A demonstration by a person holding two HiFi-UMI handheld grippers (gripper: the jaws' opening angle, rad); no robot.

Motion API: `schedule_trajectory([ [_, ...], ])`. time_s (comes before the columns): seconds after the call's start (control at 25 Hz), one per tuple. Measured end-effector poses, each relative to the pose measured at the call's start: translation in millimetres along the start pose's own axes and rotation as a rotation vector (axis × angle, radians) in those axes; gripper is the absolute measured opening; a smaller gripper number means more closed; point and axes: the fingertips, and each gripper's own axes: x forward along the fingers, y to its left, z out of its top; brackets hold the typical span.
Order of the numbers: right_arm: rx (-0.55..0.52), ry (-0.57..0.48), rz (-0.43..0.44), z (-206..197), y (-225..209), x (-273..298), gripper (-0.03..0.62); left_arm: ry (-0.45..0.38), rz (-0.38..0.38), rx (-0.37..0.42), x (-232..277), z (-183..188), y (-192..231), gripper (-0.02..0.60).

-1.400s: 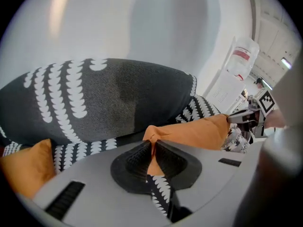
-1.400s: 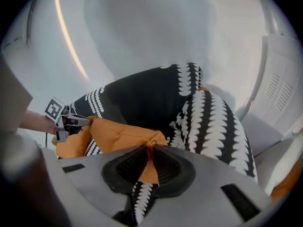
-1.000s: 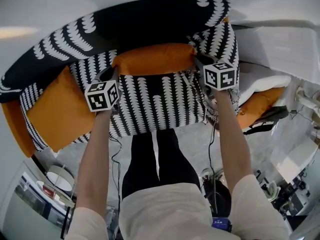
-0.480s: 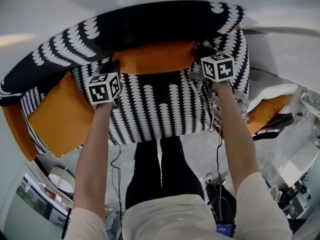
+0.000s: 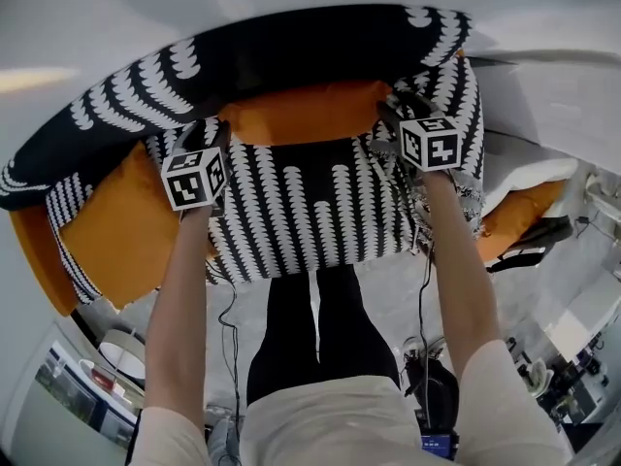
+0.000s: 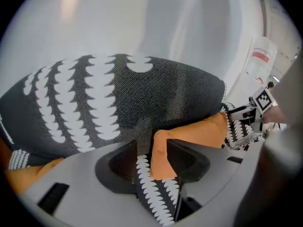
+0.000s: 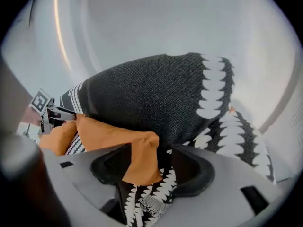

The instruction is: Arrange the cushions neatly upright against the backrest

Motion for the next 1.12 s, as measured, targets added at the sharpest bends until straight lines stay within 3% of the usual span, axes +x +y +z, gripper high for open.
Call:
schedule_trajectory([
  [0.24, 0.095, -0.038, -0.002, -20, 33, -68, 0.251, -0.008, -0.030, -0.010, -49, -4, 4, 0.190],
  [0.4, 0.148, -0.067, 0.045, -30, 85, -115, 0.091, -0.028, -0.089, 0.015, -89, -3, -15, 0.155],
  [0.6, 0.217, -0.123, 0.130, -37, 152, -173, 0.041, -0.041, -0.145, 0.061, -140, -11, -51, 0.062],
  [0.96, 0.083, -0.173, 0.262, -35, 226, -254, 0.023, -0.106, -0.173, 0.058, -252, -36, -108, 0.018],
  [1.12, -0.012, -0.188, 0.280, -44, 246, -287, 0.023, -0.157, -0.126, -0.002, -309, -65, -116, 0.018],
])
